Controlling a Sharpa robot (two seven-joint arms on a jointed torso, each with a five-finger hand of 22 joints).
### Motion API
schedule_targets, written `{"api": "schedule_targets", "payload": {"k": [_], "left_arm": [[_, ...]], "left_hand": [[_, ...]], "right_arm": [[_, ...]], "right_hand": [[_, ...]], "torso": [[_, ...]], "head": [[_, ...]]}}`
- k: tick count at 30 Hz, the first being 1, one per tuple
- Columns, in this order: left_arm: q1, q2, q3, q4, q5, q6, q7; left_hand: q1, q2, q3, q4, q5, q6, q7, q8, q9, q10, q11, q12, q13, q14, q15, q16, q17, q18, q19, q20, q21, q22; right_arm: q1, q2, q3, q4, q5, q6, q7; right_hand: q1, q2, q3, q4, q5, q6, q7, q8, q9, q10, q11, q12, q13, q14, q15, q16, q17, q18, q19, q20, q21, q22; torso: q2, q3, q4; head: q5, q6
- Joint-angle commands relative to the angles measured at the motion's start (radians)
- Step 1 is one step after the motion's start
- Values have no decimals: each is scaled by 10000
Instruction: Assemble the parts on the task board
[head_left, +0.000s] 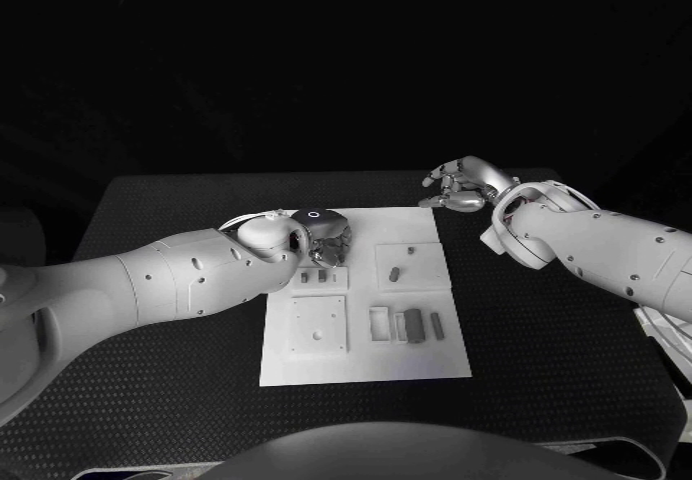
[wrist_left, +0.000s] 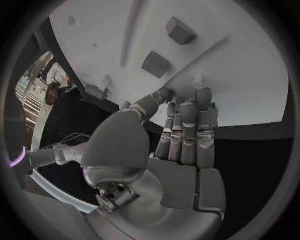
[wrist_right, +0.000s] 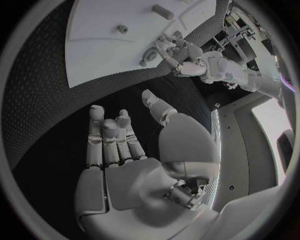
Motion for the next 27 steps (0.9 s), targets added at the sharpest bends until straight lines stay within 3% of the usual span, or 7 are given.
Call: {"api": "schedule_targets", "payload": {"k": [1,8,17,27], "left_arm": [[-50,73,5,-38,-71,97,95],[-136,133,9,-67,-71,-7,86],[-139,163,9,-174,-71,109,41],[-203,279,8,-385,-165,294,-60]], "left_hand": [[-1,129,40,1,2,75,-28,44,1,35,8,32,5,58,5,59,7,829,3,-15,58,273],[62,366,160,41,0,243,20,122,10,277,-7,125,48,136,-11,129,16,830,37,-39,128,276],[31,402,215,36,1,362,31,158,-26,446,-32,132,55,209,-33,226,16,823,61,-69,271,276],[13,453,263,25,1,525,21,223,-41,619,-82,149,71,275,-81,302,10,811,31,-97,365,269]], "right_arm": [[-4,8,3,16,-13,25,105],[-4,-13,3,35,-13,22,104],[-4,-25,3,50,-13,26,101],[-4,-19,3,45,-13,26,103]], "right_hand": [[-83,1,20,-40,-2,10,158,59,-17,-79,5,38,-17,-10,-62,33,-13,139,-43,-3,-53,146],[-85,1,19,-40,-2,10,158,61,-18,-79,5,41,-20,-10,-62,35,-15,139,-42,-3,-52,146],[-86,0,19,-42,-2,10,158,64,-20,-80,5,44,-24,-11,-62,36,-18,139,-42,-3,-52,146],[-88,-1,18,-42,-2,11,158,67,-21,-82,5,48,-29,-12,-62,38,-21,139,-42,-3,-52,147]], "torso": [[1,0,2],[10,-8,-5],[3,4,1],[0,-6,-3]], "head": [[-6,-7],[-27,-12],[-48,-34],[-57,-53]]}}
